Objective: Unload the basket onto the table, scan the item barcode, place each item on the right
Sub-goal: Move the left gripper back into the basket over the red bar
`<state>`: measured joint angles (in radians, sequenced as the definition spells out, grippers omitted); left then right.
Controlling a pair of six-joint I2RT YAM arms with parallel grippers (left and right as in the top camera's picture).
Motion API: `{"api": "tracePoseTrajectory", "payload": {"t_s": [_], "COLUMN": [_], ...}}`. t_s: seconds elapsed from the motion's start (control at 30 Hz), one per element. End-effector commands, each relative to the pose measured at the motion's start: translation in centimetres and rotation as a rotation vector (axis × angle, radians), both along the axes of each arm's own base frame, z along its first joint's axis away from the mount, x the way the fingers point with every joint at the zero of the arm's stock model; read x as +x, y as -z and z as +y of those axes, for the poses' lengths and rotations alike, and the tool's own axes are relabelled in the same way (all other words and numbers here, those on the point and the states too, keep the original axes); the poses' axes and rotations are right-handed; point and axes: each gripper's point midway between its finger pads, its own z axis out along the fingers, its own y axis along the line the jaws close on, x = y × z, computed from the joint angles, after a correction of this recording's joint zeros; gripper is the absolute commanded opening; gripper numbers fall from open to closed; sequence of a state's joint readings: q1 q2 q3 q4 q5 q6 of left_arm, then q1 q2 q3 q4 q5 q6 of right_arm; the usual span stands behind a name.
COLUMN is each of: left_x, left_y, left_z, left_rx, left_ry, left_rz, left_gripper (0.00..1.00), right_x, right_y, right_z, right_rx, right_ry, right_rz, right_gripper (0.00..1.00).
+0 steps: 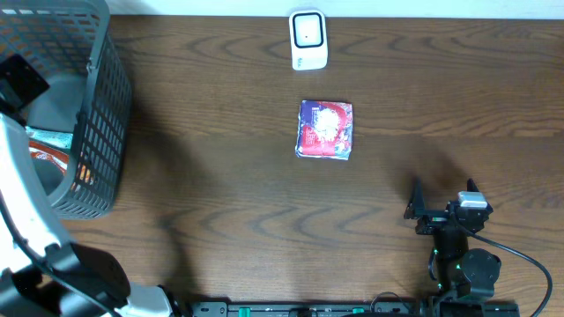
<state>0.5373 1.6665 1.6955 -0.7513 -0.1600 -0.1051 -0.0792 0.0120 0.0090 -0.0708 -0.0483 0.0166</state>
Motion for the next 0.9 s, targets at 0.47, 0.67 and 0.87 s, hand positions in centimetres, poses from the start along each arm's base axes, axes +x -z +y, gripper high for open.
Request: {"api": "tracePoseTrajectory", "payload": {"t_s": [0.47, 0.67, 0.87], "left_x": [-1.0, -0.9, -0.9], "left_y": [13.9, 15.5, 16.9], "left_z": [3.1, 3.2, 3.2], "left_rx": [-0.227, -0.242, -0.258], "left_ry": [-0.186, -0.188, -0.188], "left_rz": [0.241, 0.267, 0.295], "left_gripper": [0.98, 0.98, 0.98], "right_x": [0.0, 0.0, 0.0], "right_y": [0.1, 0.1, 0.1], "right_z": [0.2, 0.2, 0.2], "right_rx": [-0.011, -0.01, -0.011], "right_ry": [-0.008, -0.008, -0.008], "right_rz": [0.0, 0.0, 0.0], "right_gripper": [0.99, 0.99, 0.99]}}
